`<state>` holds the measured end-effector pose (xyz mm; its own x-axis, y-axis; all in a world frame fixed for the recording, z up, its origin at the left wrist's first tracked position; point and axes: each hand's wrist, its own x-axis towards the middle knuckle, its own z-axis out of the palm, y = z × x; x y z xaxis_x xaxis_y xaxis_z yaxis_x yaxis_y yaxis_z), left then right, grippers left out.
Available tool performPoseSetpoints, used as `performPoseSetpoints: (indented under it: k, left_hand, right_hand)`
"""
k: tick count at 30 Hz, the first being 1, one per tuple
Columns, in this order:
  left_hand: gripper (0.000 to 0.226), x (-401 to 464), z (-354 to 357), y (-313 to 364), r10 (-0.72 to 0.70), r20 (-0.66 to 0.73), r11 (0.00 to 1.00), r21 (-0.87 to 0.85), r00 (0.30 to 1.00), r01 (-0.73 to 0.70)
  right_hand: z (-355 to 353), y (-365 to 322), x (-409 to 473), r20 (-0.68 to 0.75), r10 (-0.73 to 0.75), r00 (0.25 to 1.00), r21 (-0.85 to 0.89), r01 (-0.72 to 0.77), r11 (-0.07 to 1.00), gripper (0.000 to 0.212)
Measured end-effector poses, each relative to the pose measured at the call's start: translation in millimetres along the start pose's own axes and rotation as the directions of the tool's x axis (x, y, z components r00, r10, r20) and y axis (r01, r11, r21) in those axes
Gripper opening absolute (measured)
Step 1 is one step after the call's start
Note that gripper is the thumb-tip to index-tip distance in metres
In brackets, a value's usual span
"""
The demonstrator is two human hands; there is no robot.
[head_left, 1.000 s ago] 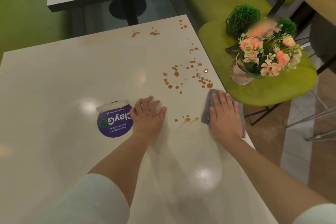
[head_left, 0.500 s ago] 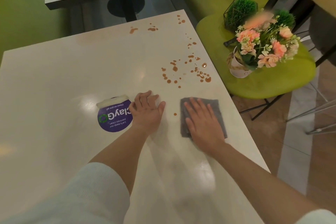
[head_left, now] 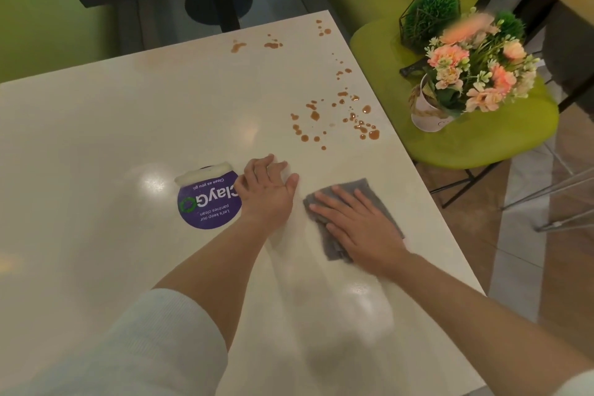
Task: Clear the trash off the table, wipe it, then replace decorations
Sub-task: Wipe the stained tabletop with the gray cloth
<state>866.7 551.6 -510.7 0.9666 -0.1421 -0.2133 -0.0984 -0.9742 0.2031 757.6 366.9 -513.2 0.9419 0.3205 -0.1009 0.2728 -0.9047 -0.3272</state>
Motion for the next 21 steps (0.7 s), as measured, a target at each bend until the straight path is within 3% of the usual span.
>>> performPoseSetpoints:
  k: [2, 6, 9, 12, 14, 18, 21]
  left_hand:
    - [0.051, -1, -2, -1, 0.012, 0.024, 0.999, -0.036, 1.000, -0.011]
    - [0.049, -1, -6, -3, 0.027, 0.031, 0.998, -0.062, 0.999, -0.025]
    - [0.048, -4, -7, -4, 0.038, 0.019, 0.999, -0.035, 0.999, -0.037]
    - [0.048, -4, -13, 0, 0.061, 0.025, 0.997, 0.046, 0.998, -0.062]
    - [0.045, -2, -17, 2, 0.073, 0.047, 0.994, 0.081, 0.996, -0.077]
    - [0.042, 4, -25, -5, 0.123, 0.046, 0.978, 0.164, 0.991, -0.129]
    - [0.041, 6, -28, -6, 0.149, 0.017, 0.971, 0.188, 0.989, -0.149]
  right_hand:
    - [-4, 21, 7, -0.016, 0.066, 0.998, -0.041, -0.067, 0.997, 0.051]
    - [1, 7, 37, -0.159, 0.388, 0.908, -0.022, -0.397, 0.918, 0.057]
    - [19, -33, 27, -0.109, 0.235, 0.966, -0.039, -0.240, 0.970, 0.055]
    - [13, -23, 11, -0.040, 0.059, 0.997, -0.055, -0.061, 0.997, 0.050]
    - [8, -3, 14, -0.034, 0.111, 0.993, -0.073, -0.114, 0.991, 0.050]
    - [7, -9, 36, -0.176, 0.430, 0.886, -0.035, -0.442, 0.896, 0.055]
    - [24, -49, 36, -0.187, 0.409, 0.893, 0.008, -0.415, 0.910, 0.054]
